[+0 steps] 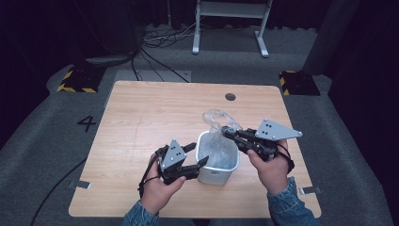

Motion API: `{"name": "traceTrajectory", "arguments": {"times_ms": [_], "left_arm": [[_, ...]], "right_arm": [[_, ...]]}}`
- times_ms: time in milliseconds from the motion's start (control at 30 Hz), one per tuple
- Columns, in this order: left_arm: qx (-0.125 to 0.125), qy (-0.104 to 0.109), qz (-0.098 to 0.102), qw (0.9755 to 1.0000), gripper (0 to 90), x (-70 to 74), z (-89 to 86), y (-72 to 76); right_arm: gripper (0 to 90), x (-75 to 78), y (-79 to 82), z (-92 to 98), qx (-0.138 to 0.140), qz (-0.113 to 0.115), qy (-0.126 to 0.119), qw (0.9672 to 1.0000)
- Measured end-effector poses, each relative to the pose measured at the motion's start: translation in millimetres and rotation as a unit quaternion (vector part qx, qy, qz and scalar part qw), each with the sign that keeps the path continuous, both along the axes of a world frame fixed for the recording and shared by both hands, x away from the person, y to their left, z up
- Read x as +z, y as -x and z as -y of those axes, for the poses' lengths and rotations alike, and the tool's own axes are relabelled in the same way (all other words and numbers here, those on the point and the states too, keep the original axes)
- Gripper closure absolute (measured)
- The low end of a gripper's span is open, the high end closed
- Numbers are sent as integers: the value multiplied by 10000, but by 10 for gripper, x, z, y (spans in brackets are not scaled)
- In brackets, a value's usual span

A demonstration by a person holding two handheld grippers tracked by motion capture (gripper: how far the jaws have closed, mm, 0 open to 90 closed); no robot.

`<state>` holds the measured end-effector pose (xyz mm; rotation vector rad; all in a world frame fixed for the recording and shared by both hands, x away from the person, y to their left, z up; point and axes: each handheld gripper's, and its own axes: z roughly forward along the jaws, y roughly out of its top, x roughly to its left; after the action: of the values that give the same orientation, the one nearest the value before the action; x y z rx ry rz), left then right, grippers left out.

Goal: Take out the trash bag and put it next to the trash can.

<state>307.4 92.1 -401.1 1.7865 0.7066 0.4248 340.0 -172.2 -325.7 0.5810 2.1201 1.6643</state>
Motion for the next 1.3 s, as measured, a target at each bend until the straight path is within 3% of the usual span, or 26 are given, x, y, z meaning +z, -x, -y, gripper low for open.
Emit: {"name": "traceTrajectory", "arguments": {"times_ms": [500,900,1300], "left_arm": [[-52,4,31,10000,388,5,-4,25],[191,23,162,9997,347,90,-190,74],[367,-232,244,9988,339,75,-343,179]], "right_arm": [[887,184,6,-32,4,215,-13,9998],[887,366,87,7,-60,508,-190,9985],[887,675,170,135,-211,896,-342,9952]]}}
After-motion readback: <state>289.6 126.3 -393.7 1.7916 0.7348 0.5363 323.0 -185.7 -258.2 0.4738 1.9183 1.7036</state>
